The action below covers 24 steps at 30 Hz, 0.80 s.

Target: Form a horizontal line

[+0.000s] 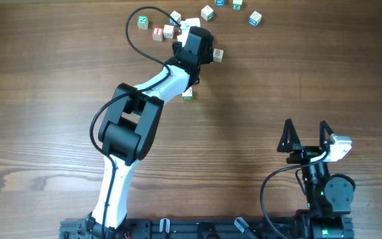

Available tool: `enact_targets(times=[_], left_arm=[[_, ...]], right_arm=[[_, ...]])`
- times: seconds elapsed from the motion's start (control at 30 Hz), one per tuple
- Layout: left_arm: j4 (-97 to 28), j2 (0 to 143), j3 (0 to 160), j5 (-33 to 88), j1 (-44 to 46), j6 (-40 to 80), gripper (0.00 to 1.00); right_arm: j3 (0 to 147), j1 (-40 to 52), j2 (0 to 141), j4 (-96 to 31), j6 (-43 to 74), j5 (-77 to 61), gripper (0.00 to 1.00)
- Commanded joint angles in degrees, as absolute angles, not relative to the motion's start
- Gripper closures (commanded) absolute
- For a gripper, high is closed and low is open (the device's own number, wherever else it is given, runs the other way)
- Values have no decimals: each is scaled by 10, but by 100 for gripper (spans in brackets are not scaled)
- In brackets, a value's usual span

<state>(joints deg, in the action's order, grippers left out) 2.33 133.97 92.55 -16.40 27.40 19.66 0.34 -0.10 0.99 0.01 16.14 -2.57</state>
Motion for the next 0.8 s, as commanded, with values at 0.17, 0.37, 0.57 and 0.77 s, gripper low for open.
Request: enact_targets(times=[0.17, 0.37, 0.57, 0.77], left_arm=[[34, 1373, 934, -159, 272, 201, 31], [40, 1373, 934, -159, 272, 197, 43], [38, 1371, 935, -162, 272, 187, 52], [25, 1335, 935, -190, 272, 162, 54]], right_arm=[[3, -4, 6, 1, 152, -33, 0], [3, -4, 6, 1, 152, -33, 0], [3, -4, 6, 1, 152, -33, 0], [3, -4, 6, 1, 152, -33, 0]])
